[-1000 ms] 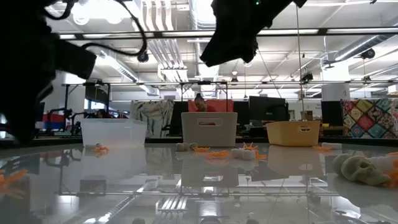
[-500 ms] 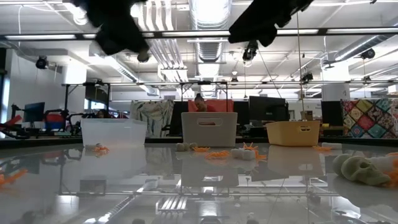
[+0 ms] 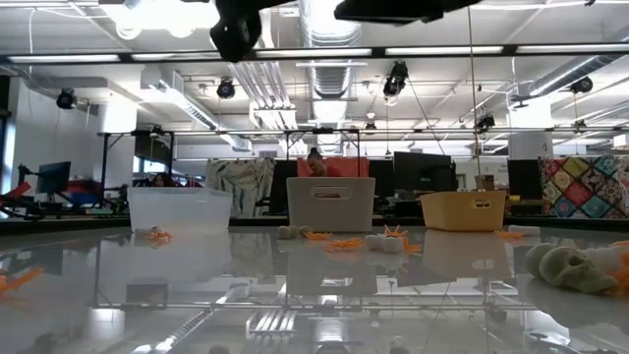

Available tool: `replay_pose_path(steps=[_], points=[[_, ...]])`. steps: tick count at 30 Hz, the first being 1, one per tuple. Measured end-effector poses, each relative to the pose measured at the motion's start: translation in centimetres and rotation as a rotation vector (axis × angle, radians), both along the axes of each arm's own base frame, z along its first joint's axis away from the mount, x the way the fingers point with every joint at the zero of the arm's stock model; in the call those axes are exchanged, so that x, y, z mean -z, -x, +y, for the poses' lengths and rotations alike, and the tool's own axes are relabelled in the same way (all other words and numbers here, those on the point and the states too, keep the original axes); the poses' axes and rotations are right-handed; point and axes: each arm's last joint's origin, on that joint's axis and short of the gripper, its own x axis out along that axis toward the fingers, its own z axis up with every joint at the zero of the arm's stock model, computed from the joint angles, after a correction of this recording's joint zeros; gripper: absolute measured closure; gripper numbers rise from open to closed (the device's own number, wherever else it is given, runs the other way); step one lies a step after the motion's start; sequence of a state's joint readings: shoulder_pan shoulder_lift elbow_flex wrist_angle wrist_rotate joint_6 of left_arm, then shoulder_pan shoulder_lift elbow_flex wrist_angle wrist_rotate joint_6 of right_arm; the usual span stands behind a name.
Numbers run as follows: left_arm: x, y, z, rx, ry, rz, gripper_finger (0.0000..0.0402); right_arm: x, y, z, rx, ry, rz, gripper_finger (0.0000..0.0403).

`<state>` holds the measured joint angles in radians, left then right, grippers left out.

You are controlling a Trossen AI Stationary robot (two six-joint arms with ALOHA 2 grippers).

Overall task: Sort Halloween decoration
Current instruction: Put the cream white skull toy into the yellow bin

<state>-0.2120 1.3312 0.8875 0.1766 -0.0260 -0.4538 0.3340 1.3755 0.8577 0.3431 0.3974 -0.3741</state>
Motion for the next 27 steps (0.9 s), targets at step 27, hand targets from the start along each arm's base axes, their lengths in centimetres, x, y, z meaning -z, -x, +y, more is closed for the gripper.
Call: replay_pose_path(steps=[27], points=[[2.1,0.0,1.3,-0.046,0.296,-0.153,0.031,-2.0,-1.3,1.1,-0.041,0.244,-0.064,0.0264]])
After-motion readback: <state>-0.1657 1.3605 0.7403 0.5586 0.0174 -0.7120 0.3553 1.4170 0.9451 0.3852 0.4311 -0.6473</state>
